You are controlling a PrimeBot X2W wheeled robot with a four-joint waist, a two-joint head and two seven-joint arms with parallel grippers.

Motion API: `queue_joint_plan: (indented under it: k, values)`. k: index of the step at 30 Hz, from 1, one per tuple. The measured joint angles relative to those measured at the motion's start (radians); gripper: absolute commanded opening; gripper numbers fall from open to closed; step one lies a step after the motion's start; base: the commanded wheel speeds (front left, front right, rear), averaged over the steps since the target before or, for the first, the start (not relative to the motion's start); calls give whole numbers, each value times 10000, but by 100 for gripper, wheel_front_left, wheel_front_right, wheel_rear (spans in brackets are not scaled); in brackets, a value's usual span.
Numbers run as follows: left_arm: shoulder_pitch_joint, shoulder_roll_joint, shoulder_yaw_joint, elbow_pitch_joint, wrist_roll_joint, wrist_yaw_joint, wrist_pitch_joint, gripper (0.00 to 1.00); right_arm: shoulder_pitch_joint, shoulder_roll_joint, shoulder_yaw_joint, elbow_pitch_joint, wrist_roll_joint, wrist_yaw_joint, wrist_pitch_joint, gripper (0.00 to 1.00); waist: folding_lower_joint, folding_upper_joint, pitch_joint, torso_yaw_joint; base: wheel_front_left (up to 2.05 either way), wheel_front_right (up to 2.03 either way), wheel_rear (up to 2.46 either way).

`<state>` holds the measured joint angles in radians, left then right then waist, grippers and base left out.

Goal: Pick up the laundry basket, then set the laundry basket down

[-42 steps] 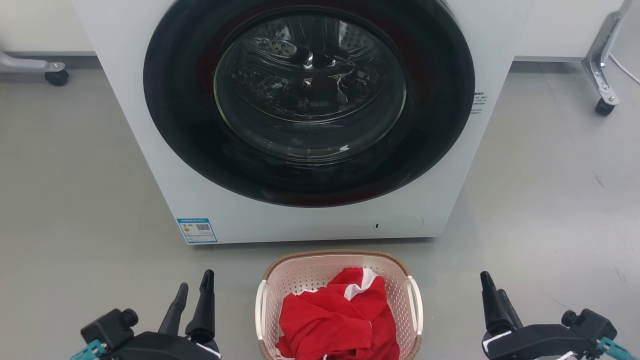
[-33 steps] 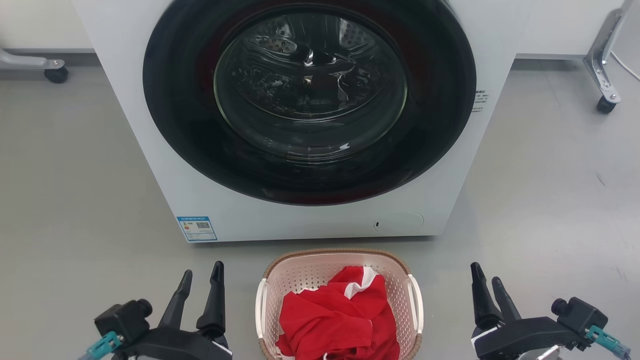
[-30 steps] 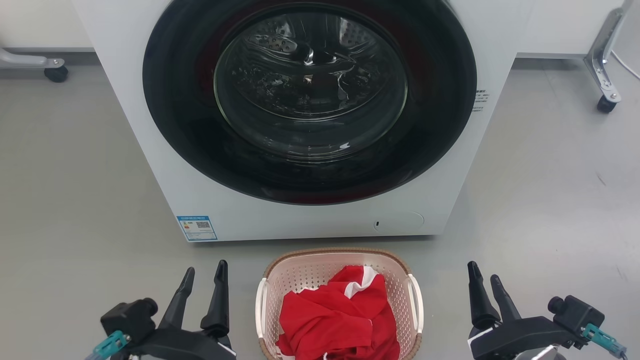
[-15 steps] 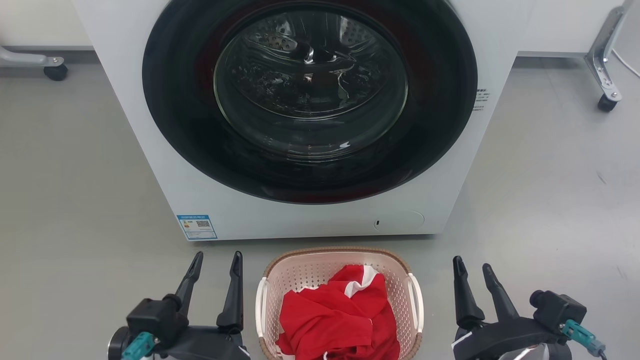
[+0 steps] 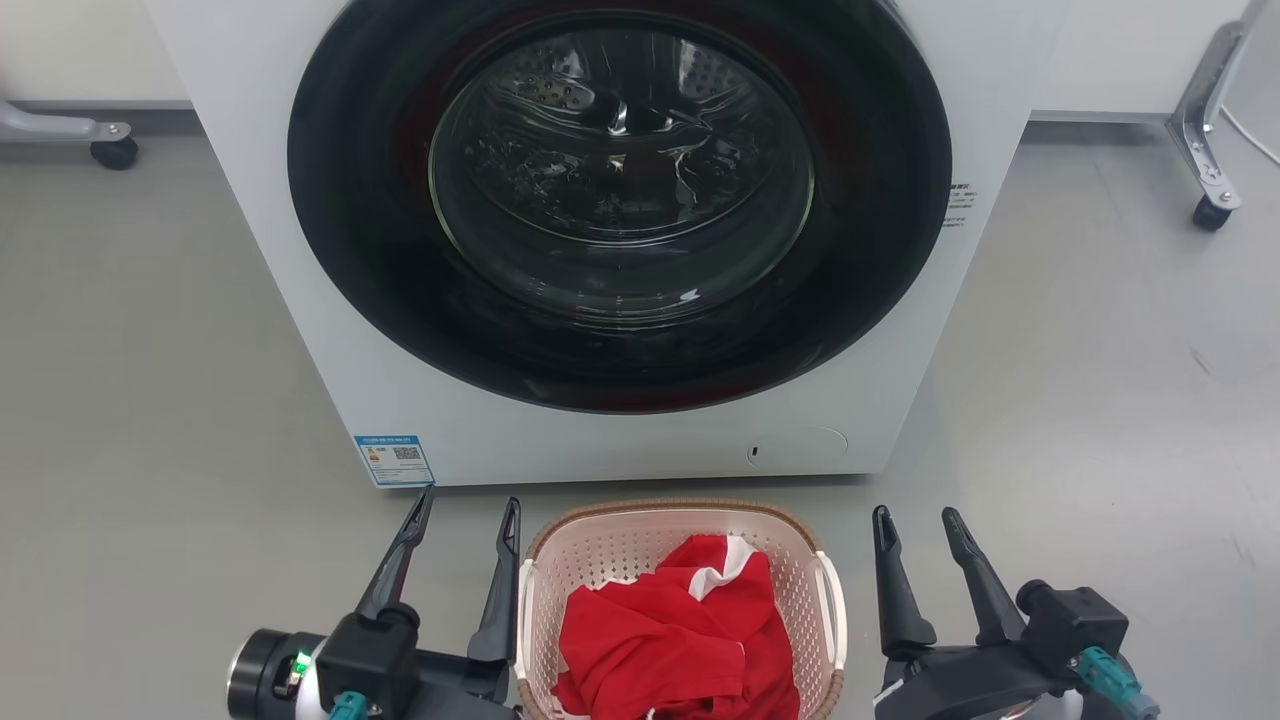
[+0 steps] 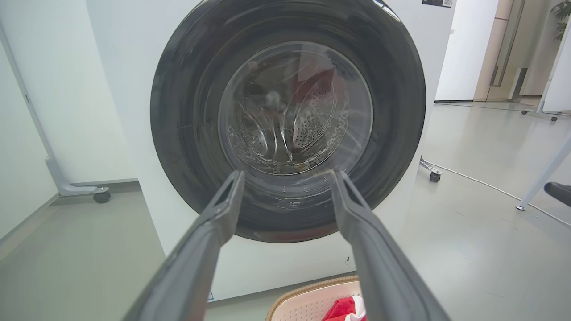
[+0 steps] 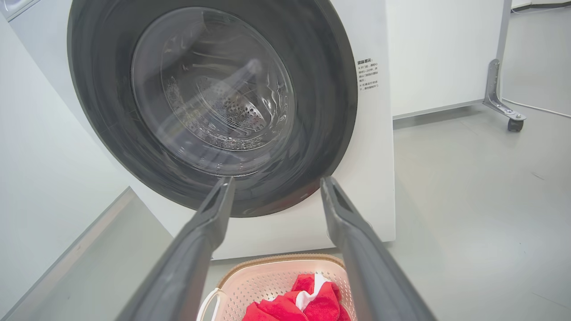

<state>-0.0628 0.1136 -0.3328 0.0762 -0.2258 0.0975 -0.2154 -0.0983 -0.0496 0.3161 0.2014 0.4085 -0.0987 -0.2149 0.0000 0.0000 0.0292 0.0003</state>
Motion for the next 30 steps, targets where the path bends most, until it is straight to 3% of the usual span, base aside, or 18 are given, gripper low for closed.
queue_joint_plan:
  k: [10, 30]
  values:
    - [101, 15, -153, -190, 1239, 265, -345, 100, 3, -17, 360, -226, -1331, -261, -347, 100, 0, 0, -36, 1, 0, 0, 0]
    - [247, -146, 63, -88, 1064, 265, -378, 100, 6, -17, 240, -313, -1453, -261, -349, 100, 0, 0, 28, -6, 0, 0, 0]
